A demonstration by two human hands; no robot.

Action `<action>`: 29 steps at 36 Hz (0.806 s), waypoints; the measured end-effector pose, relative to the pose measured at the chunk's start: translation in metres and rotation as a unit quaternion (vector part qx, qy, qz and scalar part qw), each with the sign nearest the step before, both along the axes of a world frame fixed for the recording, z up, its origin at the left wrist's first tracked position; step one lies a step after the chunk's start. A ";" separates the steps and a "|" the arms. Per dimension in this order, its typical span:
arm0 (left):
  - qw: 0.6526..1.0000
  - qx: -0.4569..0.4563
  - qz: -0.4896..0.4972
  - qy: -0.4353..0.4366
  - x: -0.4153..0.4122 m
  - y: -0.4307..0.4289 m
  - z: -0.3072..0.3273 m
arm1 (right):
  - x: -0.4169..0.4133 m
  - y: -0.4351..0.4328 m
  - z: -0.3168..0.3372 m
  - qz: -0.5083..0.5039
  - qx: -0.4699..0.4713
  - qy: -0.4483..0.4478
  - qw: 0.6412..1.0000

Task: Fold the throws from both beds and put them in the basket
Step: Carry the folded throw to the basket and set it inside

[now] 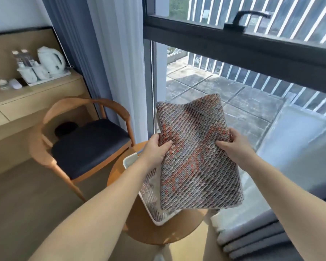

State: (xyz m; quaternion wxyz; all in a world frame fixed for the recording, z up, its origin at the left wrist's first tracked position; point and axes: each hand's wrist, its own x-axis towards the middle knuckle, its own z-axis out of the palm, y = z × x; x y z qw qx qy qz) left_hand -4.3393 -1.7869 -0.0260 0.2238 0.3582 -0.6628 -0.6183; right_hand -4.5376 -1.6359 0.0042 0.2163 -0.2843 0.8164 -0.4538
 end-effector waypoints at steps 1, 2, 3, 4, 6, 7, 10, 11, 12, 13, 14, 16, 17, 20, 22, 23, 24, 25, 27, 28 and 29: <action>1.000 -0.003 0.004 -0.004 -0.007 -0.011 -0.001 | -0.005 -0.012 0.002 0.003 -0.002 0.006 1.000; 1.000 -0.005 0.008 -0.009 -0.014 -0.022 -0.002 | -0.012 -0.025 0.002 0.007 -0.003 0.013 1.000; 1.000 -0.008 0.011 -0.010 -0.022 -0.033 -0.004 | -0.019 -0.038 0.001 0.011 -0.002 0.016 1.000; 1.000 -0.008 0.014 -0.015 -0.030 -0.044 -0.006 | -0.026 -0.052 0.000 0.017 -0.001 0.018 1.000; 0.999 -0.007 0.021 -0.028 -0.044 -0.069 -0.014 | -0.043 -0.080 -0.007 0.033 0.004 0.020 0.999; 0.999 -0.002 0.030 -0.027 -0.050 -0.080 -0.018 | -0.052 -0.095 -0.011 0.036 0.003 0.020 0.999; 0.997 0.013 0.062 -0.037 -0.058 -0.102 -0.036 | -0.066 -0.128 -0.023 0.053 0.003 0.026 0.998; 0.996 0.007 0.071 -0.051 -0.058 -0.105 -0.042 | -0.068 -0.136 -0.029 0.062 0.008 0.030 0.998; 0.994 0.005 0.082 -0.069 -0.056 -0.106 -0.049 | -0.069 -0.143 -0.037 0.075 0.014 0.032 0.997; 0.992 0.006 0.091 -0.083 -0.052 -0.106 -0.058 | -0.070 -0.148 -0.048 0.083 0.026 0.028 0.996; 0.990 0.012 0.096 -0.098 -0.046 -0.105 -0.069 | -0.069 -0.152 -0.058 0.095 0.038 0.020 0.995; 0.986 0.026 0.102 -0.127 -0.035 -0.101 -0.095 | -0.065 -0.158 -0.085 0.123 0.077 0.010 0.989; 0.983 0.038 0.107 -0.142 -0.029 -0.098 -0.109 | -0.061 -0.159 -0.097 0.135 0.093 0.005 0.986; 0.971 0.079 0.136 -0.180 -0.011 -0.085 -0.146 | -0.044 -0.160 -0.136 0.159 0.118 -0.021 0.980; 0.963 0.099 0.156 -0.195 0.002 -0.074 -0.167 | -0.034 -0.160 -0.158 0.170 0.141 -0.022 0.975; 0.960 0.105 0.164 -0.201 0.008 -0.069 -0.176 | -0.029 -0.159 -0.168 0.173 0.152 -0.023 0.973; 0.956 0.107 0.173 -0.210 0.013 -0.063 -0.183 | -0.024 -0.158 -0.177 0.177 0.165 -0.022 0.970; 0.953 0.108 0.183 -0.217 0.018 -0.058 -0.189 | -0.019 -0.157 -0.186 0.183 0.179 -0.024 0.966; 0.945 0.109 0.200 -0.235 0.025 -0.050 -0.200 | -0.010 -0.155 -0.202 0.194 0.205 -0.038 0.959; 0.941 0.106 0.206 -0.244 0.026 -0.047 -0.205 | -0.008 -0.154 -0.209 0.195 0.217 -0.043 0.956; 0.938 0.102 0.212 -0.254 0.026 -0.045 -0.211 | -0.006 -0.155 -0.216 0.195 0.224 -0.041 0.954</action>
